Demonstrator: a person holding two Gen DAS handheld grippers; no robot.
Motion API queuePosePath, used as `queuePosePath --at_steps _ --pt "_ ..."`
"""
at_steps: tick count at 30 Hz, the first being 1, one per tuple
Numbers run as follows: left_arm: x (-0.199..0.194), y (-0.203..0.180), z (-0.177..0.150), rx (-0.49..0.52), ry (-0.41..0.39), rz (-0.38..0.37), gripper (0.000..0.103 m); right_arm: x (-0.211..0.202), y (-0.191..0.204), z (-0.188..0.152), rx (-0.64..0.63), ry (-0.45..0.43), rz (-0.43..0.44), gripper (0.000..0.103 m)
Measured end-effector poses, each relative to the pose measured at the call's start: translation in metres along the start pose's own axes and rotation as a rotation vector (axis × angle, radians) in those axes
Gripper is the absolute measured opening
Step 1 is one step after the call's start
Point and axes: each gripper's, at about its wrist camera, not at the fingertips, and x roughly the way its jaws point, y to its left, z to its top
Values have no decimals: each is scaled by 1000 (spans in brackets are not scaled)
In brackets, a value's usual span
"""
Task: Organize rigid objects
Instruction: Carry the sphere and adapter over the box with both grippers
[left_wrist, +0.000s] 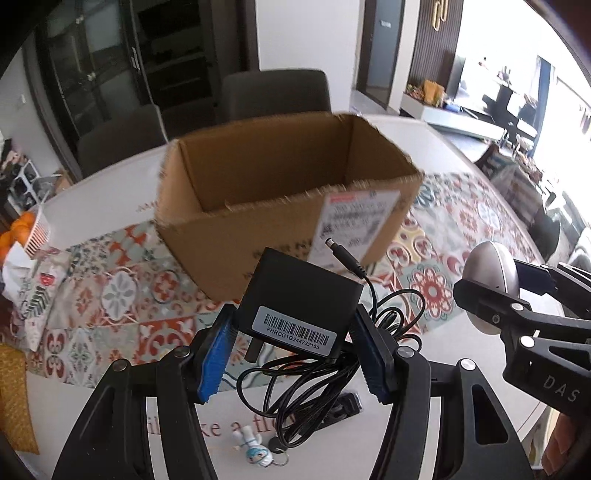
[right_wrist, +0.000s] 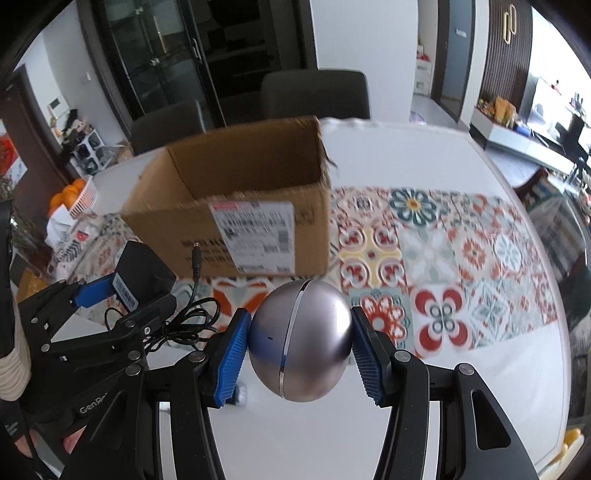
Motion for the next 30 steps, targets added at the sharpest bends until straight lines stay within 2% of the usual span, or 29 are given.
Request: queuePosePath --at_steps 10,17,25,30 --pt "-31 23 28 -40 -91 63 61 -20 22 39 -47 -112 39 54" --pt "-35 37 52 -45 -124 89 61 -22 33 67 -75 -158 51 54" --pt "-25 48 84 -36 -104 104 61 -12 39 100 -88 -170 52 54" --pt "-7 53 106 -38 -54 73 61 -1 38 117 -86 -159 42 54"
